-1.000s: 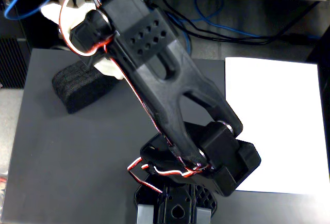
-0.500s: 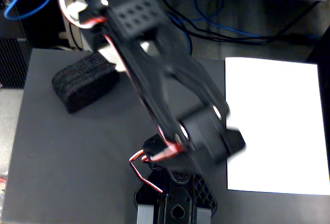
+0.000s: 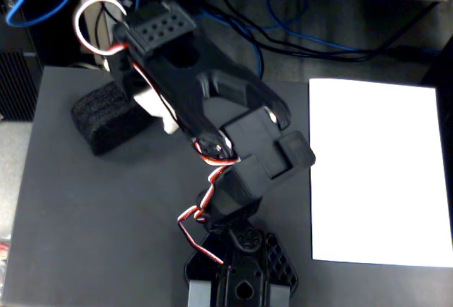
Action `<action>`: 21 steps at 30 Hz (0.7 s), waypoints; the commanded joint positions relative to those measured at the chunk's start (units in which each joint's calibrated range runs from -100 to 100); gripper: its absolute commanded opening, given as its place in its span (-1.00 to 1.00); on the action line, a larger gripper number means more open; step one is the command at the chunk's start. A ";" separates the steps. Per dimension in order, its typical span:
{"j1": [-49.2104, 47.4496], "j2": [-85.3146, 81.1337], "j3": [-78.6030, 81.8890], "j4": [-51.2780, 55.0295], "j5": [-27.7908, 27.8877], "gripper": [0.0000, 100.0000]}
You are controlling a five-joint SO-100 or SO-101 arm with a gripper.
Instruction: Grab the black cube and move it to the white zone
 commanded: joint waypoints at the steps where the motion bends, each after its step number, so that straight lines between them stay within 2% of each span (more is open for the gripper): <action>1: -2.96 -0.36 2.46 -5.64 -0.19 0.01; 4: -6.56 -0.36 4.18 -7.52 -0.40 0.01; 11: -6.12 -0.36 3.10 -13.61 -0.35 0.00; 16: -6.05 -0.11 3.19 -13.70 -0.40 0.00; 21: -6.05 15.35 -3.52 -14.30 -0.40 0.00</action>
